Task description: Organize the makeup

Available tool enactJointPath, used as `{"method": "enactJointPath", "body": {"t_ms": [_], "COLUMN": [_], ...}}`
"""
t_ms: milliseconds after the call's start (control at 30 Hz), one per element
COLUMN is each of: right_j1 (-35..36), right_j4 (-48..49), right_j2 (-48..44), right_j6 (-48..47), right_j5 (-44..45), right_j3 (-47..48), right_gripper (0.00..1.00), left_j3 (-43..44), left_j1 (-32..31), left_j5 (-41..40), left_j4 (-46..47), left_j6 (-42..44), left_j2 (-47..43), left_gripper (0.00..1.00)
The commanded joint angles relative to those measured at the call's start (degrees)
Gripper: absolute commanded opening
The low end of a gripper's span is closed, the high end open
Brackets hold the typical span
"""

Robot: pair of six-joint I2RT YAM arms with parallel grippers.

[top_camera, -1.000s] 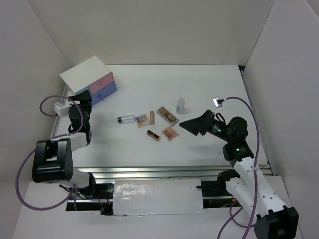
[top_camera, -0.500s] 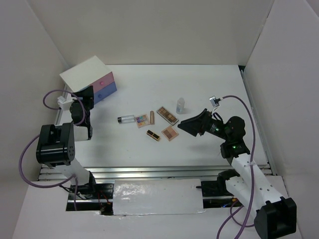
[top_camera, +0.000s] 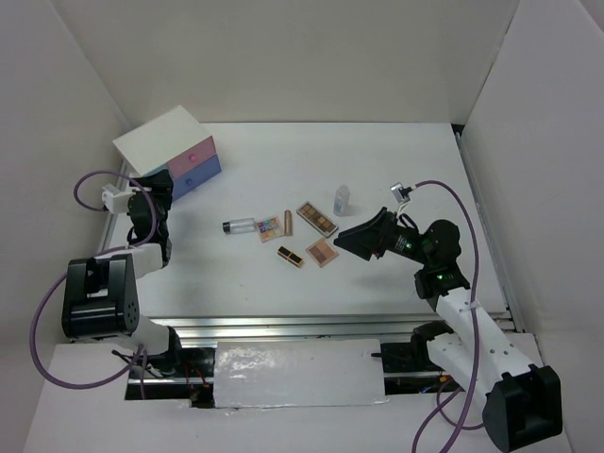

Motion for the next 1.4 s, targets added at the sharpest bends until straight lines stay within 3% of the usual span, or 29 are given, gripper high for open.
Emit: {"method": "enactJointPath", "body": {"t_ms": [0,367,500,1200,1300,1367], "right_j1": [0.6,0.6,0.7,0.8,0.8,0.7], "right_j4": [4.2,5.7,5.9,9.3,9.5,10.2], "right_j2": [0.4,2.1,2.3,3.0,3.1,3.2], "right_j6": [0.1,0.8,0.7,2.7,2.8,3.2], "right_j5": [-0.8,-1.5,-1.7,-1.4,-1.4,-1.4], "right_j3": [-0.2,-0.5,-0.6,-2.0,-2.1,-2.1], "right_gripper": [1.0,1.0,1.0,1.0,1.0,1.0], "left_j3": [4.4,3.4,3.2,9.2,9.4,9.8], "left_j1": [-0.1,-0.1,-0.1,0.5,0.5,0.5], "left_j5": [-1.0,-2.1,-2.9,-6.2,-6.8,-7.4], "left_j4": [-3.1,1.0,1.6,-6.3,-7.5,-8.6], "left_j6": [4.1,3.6,4.8,8.8,8.2,7.7], "left_j2": [1.4,6.7,6.2,7.3,7.4,7.6], "left_gripper": [0.72,0.59,0.6,0.57,0.48,0.47]}}
